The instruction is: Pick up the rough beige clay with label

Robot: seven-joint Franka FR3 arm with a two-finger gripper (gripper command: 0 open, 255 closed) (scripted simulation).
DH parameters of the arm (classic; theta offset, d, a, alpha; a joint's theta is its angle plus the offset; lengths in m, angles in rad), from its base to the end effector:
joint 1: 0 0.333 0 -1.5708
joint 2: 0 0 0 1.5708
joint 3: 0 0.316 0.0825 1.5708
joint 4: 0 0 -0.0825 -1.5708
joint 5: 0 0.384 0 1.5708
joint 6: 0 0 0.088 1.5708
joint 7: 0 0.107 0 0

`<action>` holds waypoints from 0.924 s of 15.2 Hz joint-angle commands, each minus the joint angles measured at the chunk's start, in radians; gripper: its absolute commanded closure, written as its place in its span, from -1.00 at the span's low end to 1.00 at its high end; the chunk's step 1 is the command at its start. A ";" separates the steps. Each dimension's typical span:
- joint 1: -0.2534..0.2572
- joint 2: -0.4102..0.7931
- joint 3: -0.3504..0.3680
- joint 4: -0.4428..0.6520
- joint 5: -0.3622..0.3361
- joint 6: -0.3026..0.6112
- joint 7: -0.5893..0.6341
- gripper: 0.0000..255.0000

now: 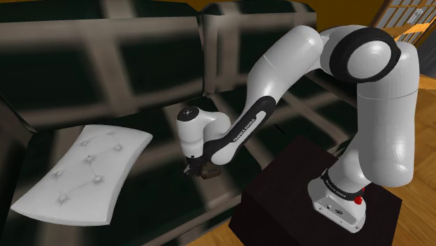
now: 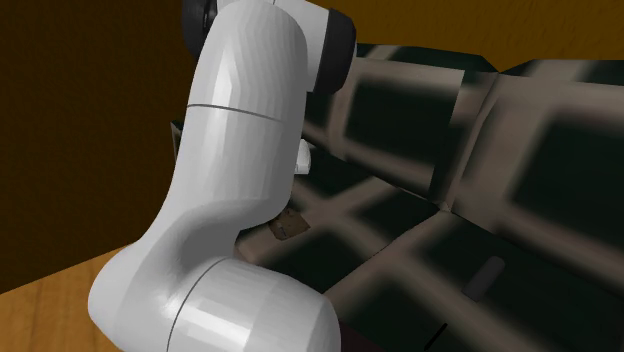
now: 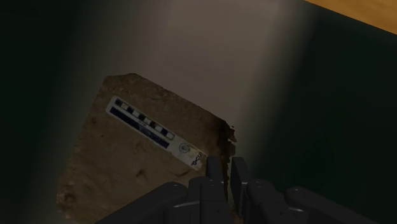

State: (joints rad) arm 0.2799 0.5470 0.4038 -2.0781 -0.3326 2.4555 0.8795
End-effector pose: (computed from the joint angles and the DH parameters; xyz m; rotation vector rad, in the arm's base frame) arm 0.4417 0.3639 0.1707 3.0761 0.0511 -0.1269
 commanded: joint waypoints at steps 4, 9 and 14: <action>-0.012 -0.035 0.016 -0.006 0.020 -0.027 -0.013 1.00; -0.031 -0.091 0.041 -0.011 0.054 -0.074 -0.034 1.00; -0.047 -0.144 0.063 -0.011 0.088 -0.123 -0.057 1.00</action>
State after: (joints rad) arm 0.2359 0.4126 0.4624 -2.0921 -0.2517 2.3444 0.8277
